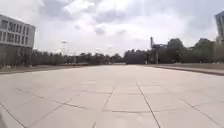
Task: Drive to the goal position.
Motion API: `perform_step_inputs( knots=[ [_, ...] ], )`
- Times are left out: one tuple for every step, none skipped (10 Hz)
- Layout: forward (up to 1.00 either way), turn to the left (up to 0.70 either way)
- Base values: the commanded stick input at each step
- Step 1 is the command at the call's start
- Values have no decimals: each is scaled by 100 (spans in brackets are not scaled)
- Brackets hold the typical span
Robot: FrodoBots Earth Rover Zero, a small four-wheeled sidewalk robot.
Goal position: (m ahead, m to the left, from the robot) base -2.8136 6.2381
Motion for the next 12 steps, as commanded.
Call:
perform_step_inputs(
  knots=[
    [100,0],
    [100,0],
    [100,0],
    [100,0],
    [100,0],
    [100,0],
    [100,0],
    [100,0],
    [100,0],
    [100,-11],
    [100,-28],
    [100,-24]
  ],
)
